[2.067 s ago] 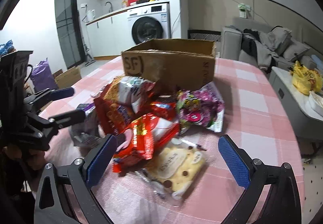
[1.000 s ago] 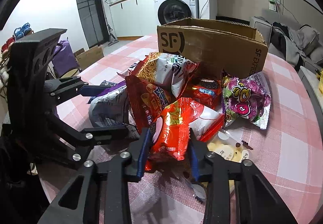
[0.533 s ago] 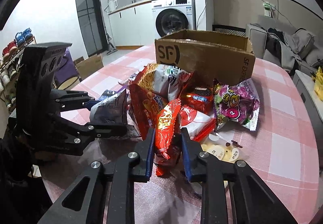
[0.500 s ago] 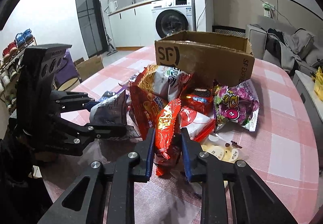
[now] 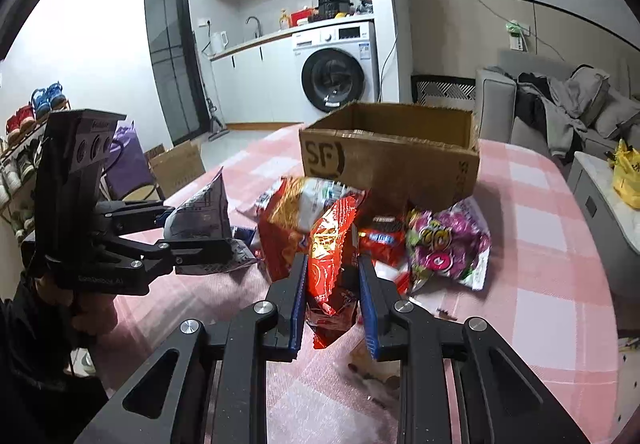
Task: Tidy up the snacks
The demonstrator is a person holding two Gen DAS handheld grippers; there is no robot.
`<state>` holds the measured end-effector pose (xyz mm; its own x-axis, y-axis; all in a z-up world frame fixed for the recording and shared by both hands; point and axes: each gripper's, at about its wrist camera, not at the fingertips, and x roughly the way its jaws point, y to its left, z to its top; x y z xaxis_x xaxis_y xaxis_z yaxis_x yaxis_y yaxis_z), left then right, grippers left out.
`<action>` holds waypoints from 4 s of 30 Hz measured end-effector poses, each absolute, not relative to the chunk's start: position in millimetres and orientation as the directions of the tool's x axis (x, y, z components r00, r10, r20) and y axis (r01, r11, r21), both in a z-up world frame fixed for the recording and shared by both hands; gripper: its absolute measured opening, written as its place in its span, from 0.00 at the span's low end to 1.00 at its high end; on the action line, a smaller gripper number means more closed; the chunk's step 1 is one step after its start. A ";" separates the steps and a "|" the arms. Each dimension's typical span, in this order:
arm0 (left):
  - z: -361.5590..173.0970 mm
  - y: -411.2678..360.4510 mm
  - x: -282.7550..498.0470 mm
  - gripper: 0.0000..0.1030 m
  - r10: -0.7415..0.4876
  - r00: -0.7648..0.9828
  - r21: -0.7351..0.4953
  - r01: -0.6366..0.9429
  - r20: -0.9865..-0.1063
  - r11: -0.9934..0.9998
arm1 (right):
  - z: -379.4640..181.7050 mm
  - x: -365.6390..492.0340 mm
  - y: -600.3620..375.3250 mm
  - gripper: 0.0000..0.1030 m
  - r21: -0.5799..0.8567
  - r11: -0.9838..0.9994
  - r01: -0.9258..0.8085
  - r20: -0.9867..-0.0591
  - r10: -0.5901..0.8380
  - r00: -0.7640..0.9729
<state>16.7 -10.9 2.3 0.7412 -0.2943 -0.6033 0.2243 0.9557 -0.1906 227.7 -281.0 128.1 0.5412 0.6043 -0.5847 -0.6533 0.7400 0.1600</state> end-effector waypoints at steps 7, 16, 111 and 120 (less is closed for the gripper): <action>19.0 -8.7 13.9 0.48 -0.279 0.770 -0.184 0.211 -0.573 0.960 | 141.7 233.2 -284.6 0.23 0.157 0.753 -0.639 -0.563 0.600 0.569; 43.2 -6.1 23.4 0.48 -0.260 0.806 -0.172 0.198 -0.532 0.965 | 161.4 243.8 -284.5 0.23 0.142 0.765 -0.628 -0.536 0.593 0.601; 92.3 10.0 134.9 0.48 -0.181 0.865 -0.164 0.116 -0.468 0.979 | 207.2 338.1 -300.9 0.48 0.234 0.806 -0.544 -0.483 0.582 0.654; 89.6 12.1 165.8 0.48 -0.182 0.862 -0.152 0.124 -0.473 0.981 | 199.0 372.7 -285.7 0.48 0.265 0.807 -0.527 -0.489 0.584 0.648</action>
<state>165.8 12.1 89.6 0.8619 -0.1822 -0.4733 0.1239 0.9806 -0.1519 372.7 -285.7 199.0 0.6484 0.5837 -0.4888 -0.5271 0.8074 0.2651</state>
